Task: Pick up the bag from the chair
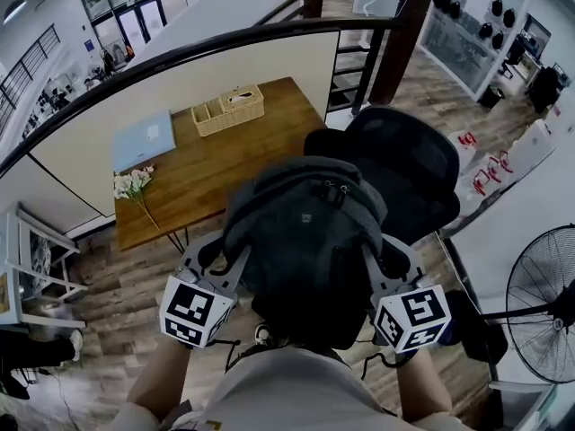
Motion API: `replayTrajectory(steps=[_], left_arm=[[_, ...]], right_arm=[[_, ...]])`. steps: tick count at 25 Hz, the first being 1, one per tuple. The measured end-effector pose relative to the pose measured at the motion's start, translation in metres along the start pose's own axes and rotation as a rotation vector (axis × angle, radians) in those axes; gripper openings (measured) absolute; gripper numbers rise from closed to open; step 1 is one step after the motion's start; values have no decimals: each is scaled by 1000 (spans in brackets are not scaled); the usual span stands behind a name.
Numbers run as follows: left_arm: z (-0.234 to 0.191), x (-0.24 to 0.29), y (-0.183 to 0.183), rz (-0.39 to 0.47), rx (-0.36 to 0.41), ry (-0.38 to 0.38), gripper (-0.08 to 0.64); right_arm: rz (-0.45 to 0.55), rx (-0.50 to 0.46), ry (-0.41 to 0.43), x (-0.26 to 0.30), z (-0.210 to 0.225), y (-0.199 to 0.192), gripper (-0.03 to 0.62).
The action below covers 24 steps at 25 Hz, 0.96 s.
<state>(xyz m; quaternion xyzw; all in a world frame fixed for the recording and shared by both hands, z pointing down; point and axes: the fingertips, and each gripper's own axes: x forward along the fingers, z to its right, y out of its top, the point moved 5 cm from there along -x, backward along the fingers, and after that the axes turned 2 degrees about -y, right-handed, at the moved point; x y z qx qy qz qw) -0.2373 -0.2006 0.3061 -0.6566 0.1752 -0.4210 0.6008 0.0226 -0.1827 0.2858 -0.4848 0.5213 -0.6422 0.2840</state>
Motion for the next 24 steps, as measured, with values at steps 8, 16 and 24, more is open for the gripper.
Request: replayTrajectory(steps=[8,16,24], left_arm=[[7,0,-13,-32,-8,-1,103],[10,2,-14,-36,-11,2,103],[15,-2,-8,-37,-21,-7,104]], right_arm=[[-35,27,10,1,1,-17,72],[-35,28,10,-1,2,-20,72],[-37,33,8,-10,2,-19,72]])
